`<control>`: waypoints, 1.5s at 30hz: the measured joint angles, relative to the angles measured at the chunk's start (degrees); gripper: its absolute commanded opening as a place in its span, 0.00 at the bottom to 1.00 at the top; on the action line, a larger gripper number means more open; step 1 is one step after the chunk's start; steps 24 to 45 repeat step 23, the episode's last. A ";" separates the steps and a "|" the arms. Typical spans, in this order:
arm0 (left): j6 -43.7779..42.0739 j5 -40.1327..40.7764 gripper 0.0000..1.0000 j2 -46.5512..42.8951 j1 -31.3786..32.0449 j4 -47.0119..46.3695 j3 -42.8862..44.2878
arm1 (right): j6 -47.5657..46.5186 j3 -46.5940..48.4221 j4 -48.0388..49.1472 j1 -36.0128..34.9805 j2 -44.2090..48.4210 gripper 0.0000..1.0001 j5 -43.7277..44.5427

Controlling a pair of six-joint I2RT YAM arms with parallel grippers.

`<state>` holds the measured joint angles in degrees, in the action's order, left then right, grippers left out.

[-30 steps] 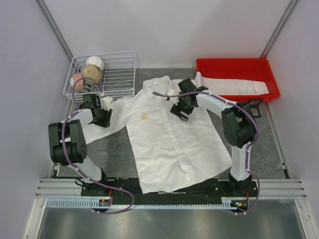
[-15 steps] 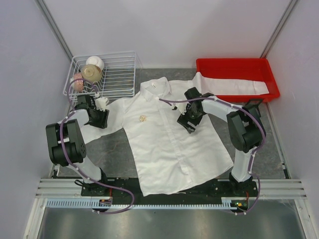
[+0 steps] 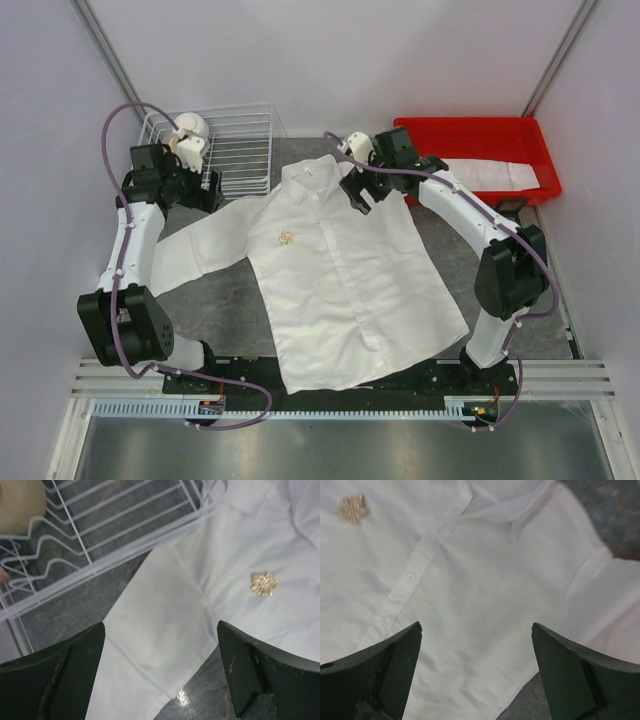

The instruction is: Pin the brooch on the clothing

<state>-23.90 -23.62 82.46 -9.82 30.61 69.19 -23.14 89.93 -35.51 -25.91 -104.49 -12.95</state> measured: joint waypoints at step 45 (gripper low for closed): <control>16.39 14.69 0.99 -0.13 21.51 -2.54 -4.28 | 20.35 -35.74 19.78 6.97 26.69 0.98 14.36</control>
